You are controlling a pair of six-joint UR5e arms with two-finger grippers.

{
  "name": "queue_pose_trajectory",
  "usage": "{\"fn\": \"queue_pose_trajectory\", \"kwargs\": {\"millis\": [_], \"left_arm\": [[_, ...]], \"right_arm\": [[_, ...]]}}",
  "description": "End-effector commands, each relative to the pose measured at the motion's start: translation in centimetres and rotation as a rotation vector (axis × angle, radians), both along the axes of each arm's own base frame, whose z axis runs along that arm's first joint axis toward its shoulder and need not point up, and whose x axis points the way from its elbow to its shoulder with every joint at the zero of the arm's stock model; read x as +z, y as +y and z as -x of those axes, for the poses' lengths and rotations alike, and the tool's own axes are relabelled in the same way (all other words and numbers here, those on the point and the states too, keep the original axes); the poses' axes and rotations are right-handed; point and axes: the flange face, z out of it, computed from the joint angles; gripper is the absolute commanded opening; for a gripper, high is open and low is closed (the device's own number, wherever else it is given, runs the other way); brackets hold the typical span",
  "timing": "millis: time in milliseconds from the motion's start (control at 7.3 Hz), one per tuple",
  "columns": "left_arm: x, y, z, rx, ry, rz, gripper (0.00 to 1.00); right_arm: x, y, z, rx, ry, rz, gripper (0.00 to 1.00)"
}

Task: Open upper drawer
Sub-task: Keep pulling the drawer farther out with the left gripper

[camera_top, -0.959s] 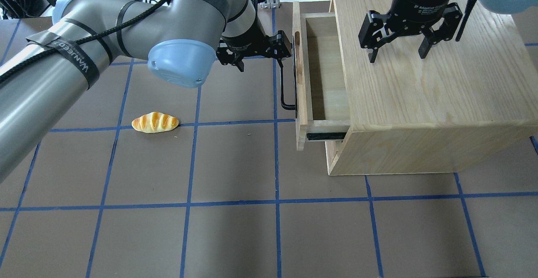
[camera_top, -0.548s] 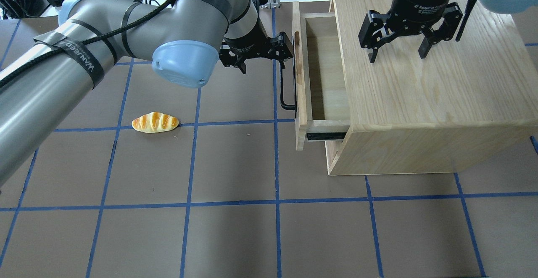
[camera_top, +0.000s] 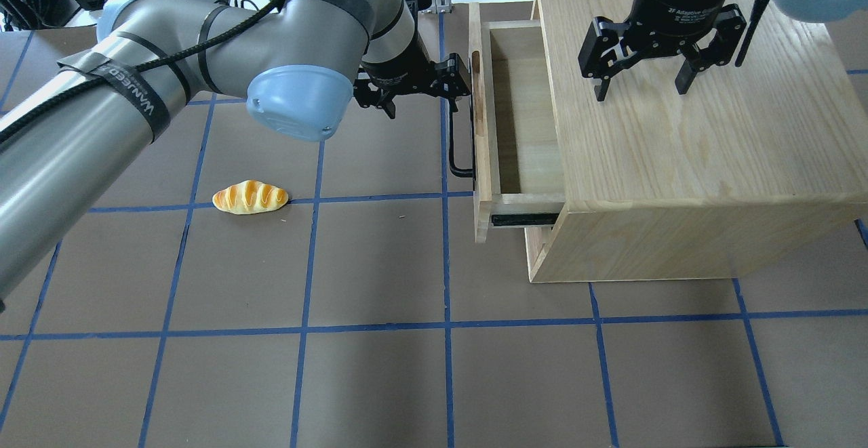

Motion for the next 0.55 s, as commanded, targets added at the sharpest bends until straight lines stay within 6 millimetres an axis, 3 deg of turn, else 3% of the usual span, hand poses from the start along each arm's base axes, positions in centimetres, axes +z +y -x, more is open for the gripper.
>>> {"fn": "queue_pose_trajectory", "kwargs": {"millis": [0,411], "left_arm": [[0.45,-0.16,-0.35,-0.014,-0.005,0.013,1.00],[0.39,-0.31,-0.74,-0.041,-0.032,0.022,1.00]], "right_arm": [[0.01,0.00,0.00,0.001,0.000,0.000,1.00],[0.01,0.00,0.00,0.001,0.000,0.000,1.00]]}}
